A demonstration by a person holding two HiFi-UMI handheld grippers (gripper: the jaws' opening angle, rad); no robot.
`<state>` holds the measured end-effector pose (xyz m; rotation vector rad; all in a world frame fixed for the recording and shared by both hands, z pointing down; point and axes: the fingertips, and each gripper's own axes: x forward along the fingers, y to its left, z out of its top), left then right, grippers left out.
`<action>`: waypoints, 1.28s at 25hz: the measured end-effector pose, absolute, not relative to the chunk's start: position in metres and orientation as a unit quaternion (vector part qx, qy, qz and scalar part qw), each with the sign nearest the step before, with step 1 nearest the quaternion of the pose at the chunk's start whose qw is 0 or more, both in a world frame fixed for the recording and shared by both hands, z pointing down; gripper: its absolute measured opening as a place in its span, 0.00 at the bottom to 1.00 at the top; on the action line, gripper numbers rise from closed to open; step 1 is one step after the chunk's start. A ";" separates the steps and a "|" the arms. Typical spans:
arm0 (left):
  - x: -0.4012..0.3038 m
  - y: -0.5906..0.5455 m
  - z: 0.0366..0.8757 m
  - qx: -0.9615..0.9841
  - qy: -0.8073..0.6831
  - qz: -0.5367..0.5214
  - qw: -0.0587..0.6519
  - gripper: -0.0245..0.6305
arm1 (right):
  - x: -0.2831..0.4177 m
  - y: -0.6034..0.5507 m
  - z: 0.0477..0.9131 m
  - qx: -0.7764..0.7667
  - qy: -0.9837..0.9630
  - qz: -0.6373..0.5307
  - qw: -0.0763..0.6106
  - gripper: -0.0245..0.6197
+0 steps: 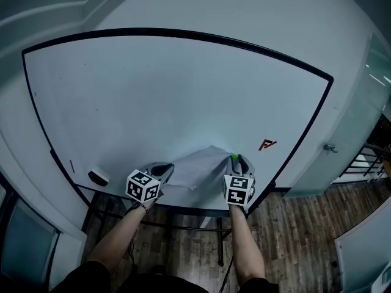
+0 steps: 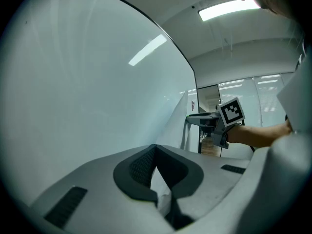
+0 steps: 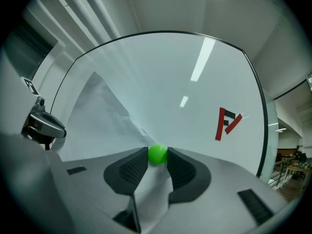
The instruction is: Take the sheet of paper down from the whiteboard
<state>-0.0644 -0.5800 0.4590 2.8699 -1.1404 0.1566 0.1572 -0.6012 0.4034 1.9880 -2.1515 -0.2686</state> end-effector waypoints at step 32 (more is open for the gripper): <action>-0.101 -0.582 0.456 0.910 -0.411 0.028 0.053 0.07 | 0.168 -0.601 0.406 0.683 -0.720 -0.082 0.090 0.25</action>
